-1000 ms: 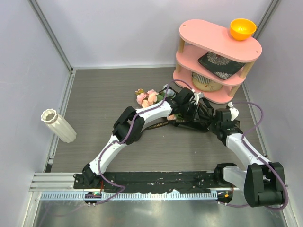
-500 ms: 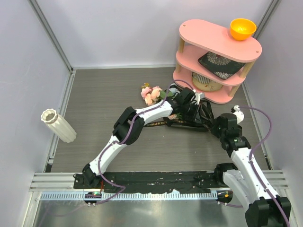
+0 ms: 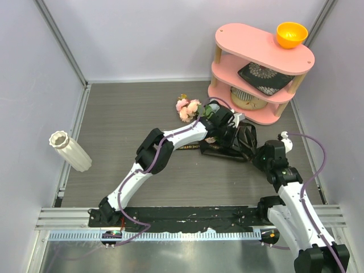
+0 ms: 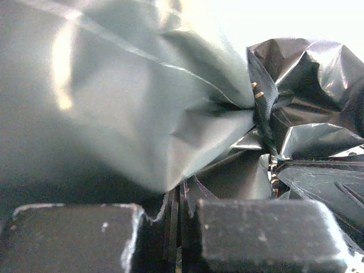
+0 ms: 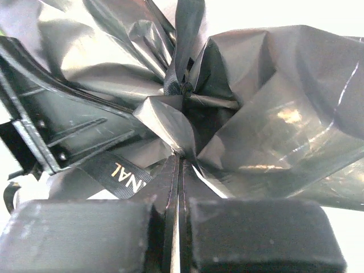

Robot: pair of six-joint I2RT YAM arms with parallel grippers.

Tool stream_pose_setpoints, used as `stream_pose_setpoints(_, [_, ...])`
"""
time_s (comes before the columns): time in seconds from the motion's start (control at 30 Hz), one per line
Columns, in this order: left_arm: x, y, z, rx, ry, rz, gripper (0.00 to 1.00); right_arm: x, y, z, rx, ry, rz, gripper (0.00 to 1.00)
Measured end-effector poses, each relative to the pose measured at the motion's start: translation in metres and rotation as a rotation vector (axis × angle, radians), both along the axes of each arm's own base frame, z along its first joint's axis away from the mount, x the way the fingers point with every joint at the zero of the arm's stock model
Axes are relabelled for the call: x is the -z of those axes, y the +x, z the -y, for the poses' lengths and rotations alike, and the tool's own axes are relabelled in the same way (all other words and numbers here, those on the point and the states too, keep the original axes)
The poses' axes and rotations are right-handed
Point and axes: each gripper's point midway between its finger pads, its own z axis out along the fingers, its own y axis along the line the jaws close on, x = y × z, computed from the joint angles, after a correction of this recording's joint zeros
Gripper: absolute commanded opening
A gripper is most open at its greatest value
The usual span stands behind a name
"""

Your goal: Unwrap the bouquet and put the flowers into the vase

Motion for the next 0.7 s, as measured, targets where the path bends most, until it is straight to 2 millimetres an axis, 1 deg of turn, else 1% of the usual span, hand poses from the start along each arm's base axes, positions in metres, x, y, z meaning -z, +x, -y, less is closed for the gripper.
stream_pose_setpoints(0.1, [0.006,-0.001,-0.005,-0.005,0.025,-0.012,0.04,0.018,-0.011,-0.003,0.022,0.03,-0.125,0.01])
stream_pose_setpoints(0.2, [0.012,-0.001,-0.009,-0.013,0.042,-0.021,0.04,0.026,-0.013,-0.008,0.034,0.062,-0.214,0.01])
stream_pose_setpoints(0.23, [0.013,0.0,-0.01,-0.014,0.044,-0.024,0.07,0.025,-0.014,-0.008,0.037,0.065,-0.22,0.01])
stream_pose_setpoints(0.3, [0.013,0.0,-0.012,-0.015,0.043,-0.03,0.12,0.017,-0.013,-0.008,0.037,0.068,-0.207,0.01])
stream_pose_setpoints(0.33, [0.012,-0.001,-0.012,-0.014,0.042,-0.031,0.18,0.013,-0.012,-0.008,0.036,0.068,-0.198,0.01])
stream_pose_setpoints(0.37, [0.009,-0.001,-0.013,-0.013,0.039,-0.031,0.22,0.009,-0.011,-0.009,0.031,0.066,-0.19,0.02])
stream_pose_setpoints(0.4, [0.005,-0.002,-0.012,-0.01,0.032,-0.028,0.25,0.006,-0.01,-0.009,0.023,0.067,-0.184,0.04])
stream_pose_setpoints(0.43, [-0.001,-0.004,-0.013,-0.007,0.025,-0.025,0.32,0.004,-0.01,-0.011,0.014,0.068,-0.18,0.05])
stream_pose_setpoints(0.5, [-0.014,-0.007,-0.012,0.0,0.008,-0.01,0.36,0.003,-0.009,-0.011,0.001,0.065,-0.18,0.17])
stream_pose_setpoints(0.57, [-0.027,-0.013,-0.009,0.01,-0.01,0.005,0.35,0.002,-0.009,-0.011,-0.004,0.055,-0.179,0.28])
stream_pose_setpoints(0.6, [-0.035,-0.014,-0.008,0.013,-0.024,0.015,0.33,0.002,-0.008,-0.01,-0.005,0.048,-0.177,0.29])
stream_pose_setpoints(0.7, [-0.055,-0.019,0.0,0.025,-0.07,0.043,0.29,0.001,-0.007,-0.005,0.004,0.02,-0.173,0.29])
